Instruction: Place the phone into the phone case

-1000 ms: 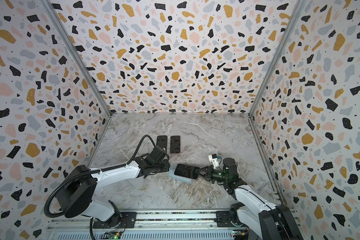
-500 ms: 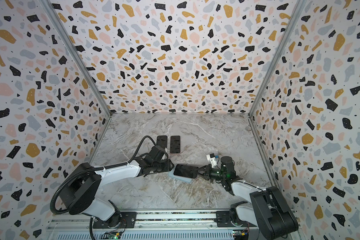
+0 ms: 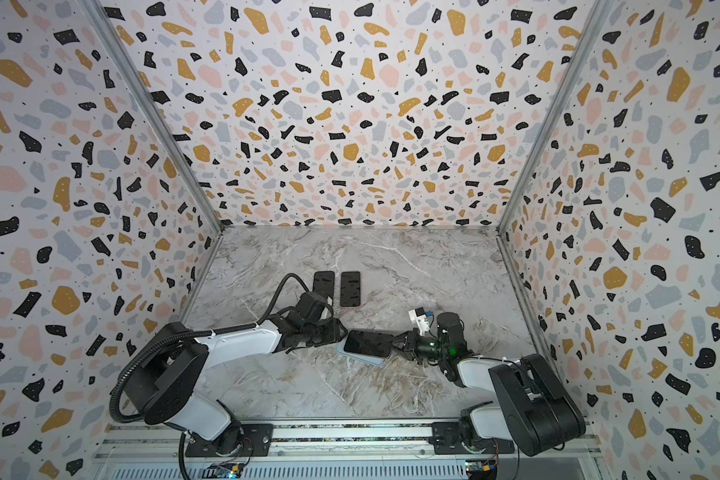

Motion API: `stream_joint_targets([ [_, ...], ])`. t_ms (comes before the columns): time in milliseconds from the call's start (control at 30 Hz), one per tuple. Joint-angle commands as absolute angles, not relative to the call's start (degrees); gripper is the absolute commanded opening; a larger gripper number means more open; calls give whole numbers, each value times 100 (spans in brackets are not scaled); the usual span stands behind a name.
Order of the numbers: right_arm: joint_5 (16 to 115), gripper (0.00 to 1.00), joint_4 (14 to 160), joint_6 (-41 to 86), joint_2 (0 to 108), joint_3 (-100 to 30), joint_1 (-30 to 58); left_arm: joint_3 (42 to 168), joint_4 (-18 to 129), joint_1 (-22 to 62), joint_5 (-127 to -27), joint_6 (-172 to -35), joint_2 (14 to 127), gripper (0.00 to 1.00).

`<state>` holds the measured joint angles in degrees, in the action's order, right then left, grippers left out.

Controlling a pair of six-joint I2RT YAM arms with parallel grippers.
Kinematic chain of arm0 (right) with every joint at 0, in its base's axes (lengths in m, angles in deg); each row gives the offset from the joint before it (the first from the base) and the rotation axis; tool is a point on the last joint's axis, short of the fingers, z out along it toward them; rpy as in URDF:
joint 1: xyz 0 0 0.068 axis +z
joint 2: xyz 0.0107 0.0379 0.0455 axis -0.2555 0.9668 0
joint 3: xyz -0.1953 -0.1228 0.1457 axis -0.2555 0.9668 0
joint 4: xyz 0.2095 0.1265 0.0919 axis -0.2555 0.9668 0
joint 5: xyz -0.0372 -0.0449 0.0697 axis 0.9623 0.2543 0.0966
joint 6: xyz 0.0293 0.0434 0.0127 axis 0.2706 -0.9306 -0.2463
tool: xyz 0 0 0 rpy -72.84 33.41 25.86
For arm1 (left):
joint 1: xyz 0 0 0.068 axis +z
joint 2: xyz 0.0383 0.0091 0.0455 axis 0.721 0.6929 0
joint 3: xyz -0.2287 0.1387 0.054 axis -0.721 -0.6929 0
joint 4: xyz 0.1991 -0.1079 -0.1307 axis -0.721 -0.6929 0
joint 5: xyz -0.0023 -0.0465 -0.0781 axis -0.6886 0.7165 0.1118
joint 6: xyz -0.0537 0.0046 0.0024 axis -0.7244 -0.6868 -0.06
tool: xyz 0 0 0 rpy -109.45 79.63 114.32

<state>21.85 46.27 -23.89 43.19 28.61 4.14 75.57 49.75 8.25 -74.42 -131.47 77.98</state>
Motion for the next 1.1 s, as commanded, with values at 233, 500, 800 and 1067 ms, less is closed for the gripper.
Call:
stream_joint_targets([
  [233,2127,0,4479,-2136,4440,2652,489,7311,5458,887,-7117,-13303,7759,53],
  [500,2146,0,4391,-2102,4678,2660,576,7266,5487,886,-7073,-13277,7776,52],
  [800,2166,0,4595,-2014,4791,2571,591,7256,5572,887,-6974,-13270,7855,52],
  [1067,2077,0,4828,-1954,5098,2451,401,7316,5473,887,-6963,-13198,7882,52],
])
